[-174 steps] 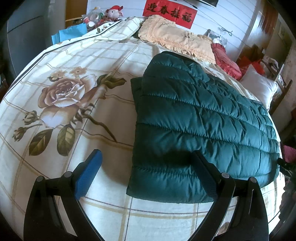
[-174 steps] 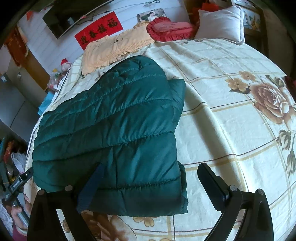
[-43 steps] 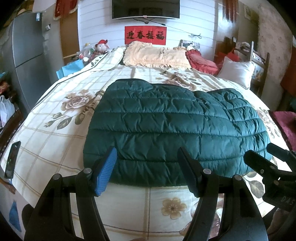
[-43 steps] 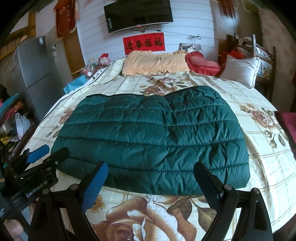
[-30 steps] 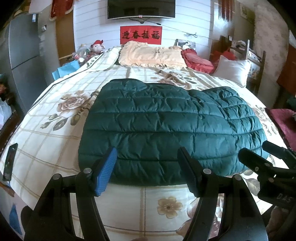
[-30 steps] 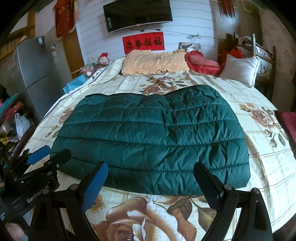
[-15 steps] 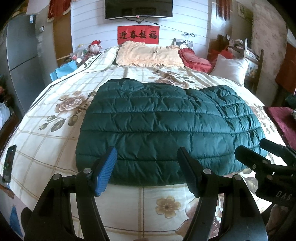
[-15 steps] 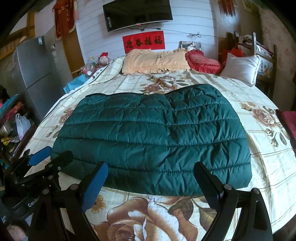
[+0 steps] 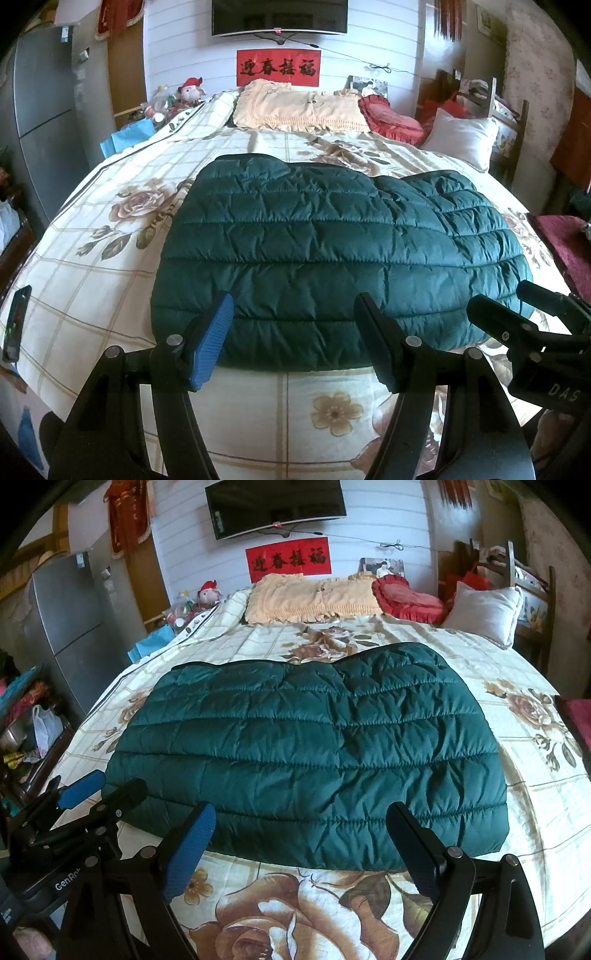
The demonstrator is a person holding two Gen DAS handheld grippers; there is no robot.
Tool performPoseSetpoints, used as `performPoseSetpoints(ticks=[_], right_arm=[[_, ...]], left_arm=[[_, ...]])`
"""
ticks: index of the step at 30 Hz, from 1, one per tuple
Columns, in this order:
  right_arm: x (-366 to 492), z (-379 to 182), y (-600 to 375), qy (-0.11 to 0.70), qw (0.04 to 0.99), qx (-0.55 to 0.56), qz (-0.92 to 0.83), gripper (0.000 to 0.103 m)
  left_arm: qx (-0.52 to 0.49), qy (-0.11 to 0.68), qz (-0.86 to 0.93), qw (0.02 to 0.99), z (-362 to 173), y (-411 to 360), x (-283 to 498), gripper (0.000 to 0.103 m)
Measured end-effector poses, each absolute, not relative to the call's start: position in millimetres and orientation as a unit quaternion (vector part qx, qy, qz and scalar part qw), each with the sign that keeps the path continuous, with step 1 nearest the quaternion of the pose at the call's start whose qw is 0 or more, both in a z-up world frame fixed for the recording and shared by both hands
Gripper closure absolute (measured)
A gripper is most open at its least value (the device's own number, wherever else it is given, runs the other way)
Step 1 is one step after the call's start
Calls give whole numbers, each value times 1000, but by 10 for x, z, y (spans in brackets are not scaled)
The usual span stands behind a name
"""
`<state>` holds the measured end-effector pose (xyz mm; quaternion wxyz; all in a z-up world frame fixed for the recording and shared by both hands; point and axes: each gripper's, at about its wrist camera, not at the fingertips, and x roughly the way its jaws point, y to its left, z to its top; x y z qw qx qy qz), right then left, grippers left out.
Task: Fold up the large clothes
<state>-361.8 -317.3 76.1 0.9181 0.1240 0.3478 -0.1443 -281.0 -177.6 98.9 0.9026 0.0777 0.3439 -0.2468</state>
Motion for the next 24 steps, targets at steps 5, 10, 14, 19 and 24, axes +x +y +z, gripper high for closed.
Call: performPoseSetpoints(ticks=[5,10,14,19,24], right_arm=[[-3601,738,-3166,351,917,126,-143,11],[-3586,715,-3176,354,915,128,-142,11],[-3576,709,-3210,354,915,129,-144,11],[-3600,706,-3355,351,914,137,-151,11],[-3662,733,-3620,346,911,140,-176,11]], left_arm=[[73,344,-247,903,974,-1761,-2787,35],[69,346,-240,904,931,-1725,-2718,35],[64,353,-238,903,921,-1683,-2662,35],[48,361,-221,905,938,-1507,-2479,35],[46,364,-181,912,922,-1262,-2230,35]])
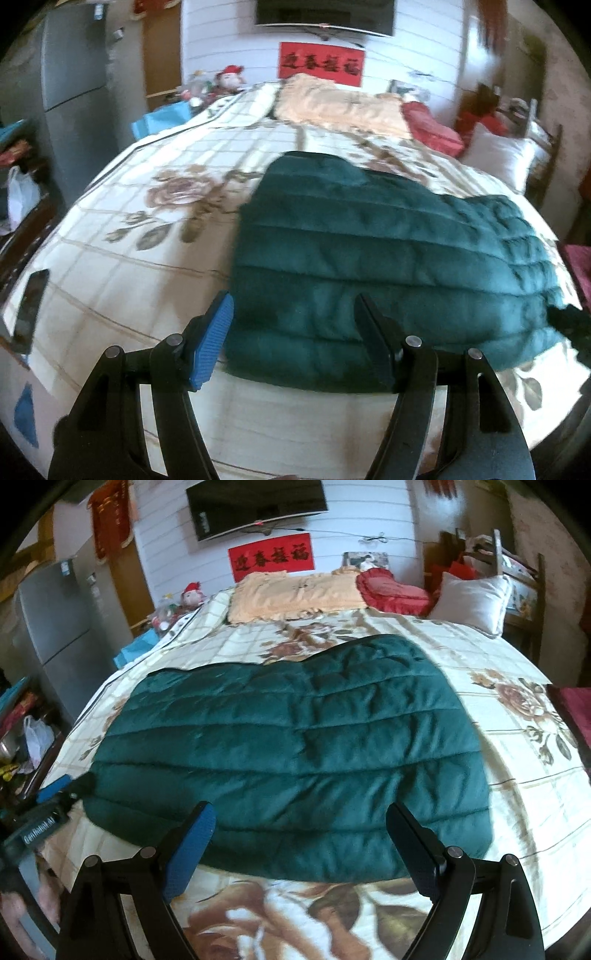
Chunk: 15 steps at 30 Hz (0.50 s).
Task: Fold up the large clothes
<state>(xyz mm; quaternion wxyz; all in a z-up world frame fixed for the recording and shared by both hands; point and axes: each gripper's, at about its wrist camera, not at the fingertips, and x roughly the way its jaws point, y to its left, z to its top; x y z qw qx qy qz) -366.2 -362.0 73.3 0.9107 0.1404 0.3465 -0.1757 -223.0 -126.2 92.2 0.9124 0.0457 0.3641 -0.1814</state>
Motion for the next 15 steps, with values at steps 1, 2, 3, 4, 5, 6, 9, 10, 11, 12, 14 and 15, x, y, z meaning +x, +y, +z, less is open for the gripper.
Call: performPoseSetpoints(ticks=[1,2,3,4,5,6,9,10,11,12,14,15], right_arm=[[-3679,742,-3684,345,910,140,-182,11],[-3695,753,-3751,345,908,141,-189,11],[-3706,758,-3815,346,907,143,-195,11],[-3722,760,-3886,346,905,148,-200,11],[-3735,762,-3955,344,904,153,-204,11],[-3743,764,-3987,343,903,155,-207,11],[-3751,747,-4086,340,900,171,-212,11],[-3744,733,-4088,340,899,178,-209,11],[-3735,720,-4077,341,899,181,-206,11],[-3716,711,-4047,342,900,181,-201,11],[-3681,698,-3972,344,902,175,-195,11],[-3659,699,-3931,346,903,170,-190,11]], left_arm=[[43,366,-173,913,912,-1199,-2171,35],[42,366,-164,915,901,-1142,-2124,35],[41,366,-157,916,893,-1098,-2087,35],[38,368,-153,917,888,-1066,-2060,35],[34,369,-150,916,887,-1039,-2034,35],[31,369,-149,917,889,-1019,-2028,35],[28,360,-158,919,923,-1061,-2072,35],[34,358,-164,919,935,-1108,-2106,35],[40,356,-171,918,945,-1165,-2146,35],[47,353,-181,917,958,-1241,-2198,35],[63,349,-203,913,970,-1406,-2323,35],[72,347,-214,910,969,-1492,-2385,35]])
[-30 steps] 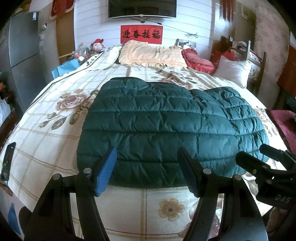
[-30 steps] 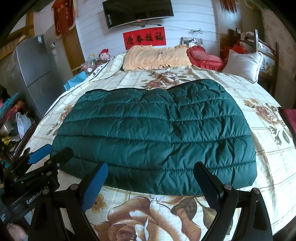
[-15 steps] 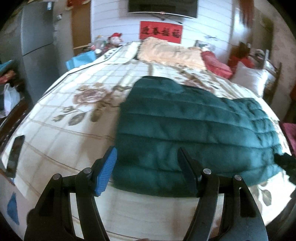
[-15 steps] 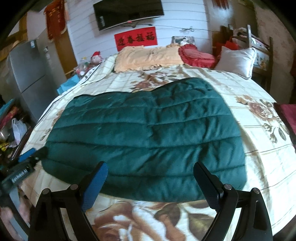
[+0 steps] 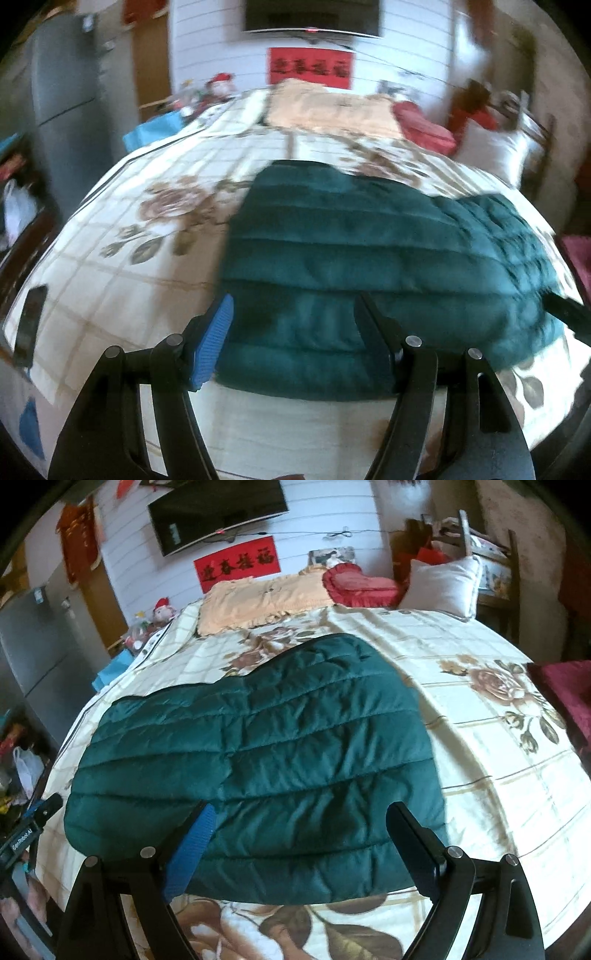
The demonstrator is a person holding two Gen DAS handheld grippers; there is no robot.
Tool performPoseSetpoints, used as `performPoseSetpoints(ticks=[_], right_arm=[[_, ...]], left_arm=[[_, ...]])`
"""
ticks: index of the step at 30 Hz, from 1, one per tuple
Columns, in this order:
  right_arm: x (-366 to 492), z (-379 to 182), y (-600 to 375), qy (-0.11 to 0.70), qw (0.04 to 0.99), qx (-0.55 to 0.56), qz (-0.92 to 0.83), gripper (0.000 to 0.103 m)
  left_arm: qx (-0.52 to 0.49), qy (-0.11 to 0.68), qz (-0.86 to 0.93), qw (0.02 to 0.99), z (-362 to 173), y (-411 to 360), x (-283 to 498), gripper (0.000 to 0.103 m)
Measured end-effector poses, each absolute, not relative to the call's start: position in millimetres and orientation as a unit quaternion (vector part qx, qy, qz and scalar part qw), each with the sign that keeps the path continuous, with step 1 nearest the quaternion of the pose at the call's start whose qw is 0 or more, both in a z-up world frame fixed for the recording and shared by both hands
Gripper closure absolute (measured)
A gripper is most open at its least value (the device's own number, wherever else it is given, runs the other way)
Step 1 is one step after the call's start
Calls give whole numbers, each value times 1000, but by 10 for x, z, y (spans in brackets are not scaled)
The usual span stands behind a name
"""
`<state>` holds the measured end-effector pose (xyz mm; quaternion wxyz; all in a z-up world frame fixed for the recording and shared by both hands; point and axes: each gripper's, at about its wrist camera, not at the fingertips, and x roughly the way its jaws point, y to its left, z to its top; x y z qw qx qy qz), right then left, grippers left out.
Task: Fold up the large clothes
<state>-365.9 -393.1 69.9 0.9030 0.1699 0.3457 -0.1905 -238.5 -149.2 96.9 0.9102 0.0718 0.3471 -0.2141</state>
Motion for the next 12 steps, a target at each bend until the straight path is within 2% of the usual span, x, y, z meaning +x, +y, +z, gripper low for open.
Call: performPoseSetpoints(ticks=[12], right_arm=[[-3602,656,-3599,351,912,141,-159,11]], left_arm=[[113,316,-253,907,952,-1897,-2714,35]])
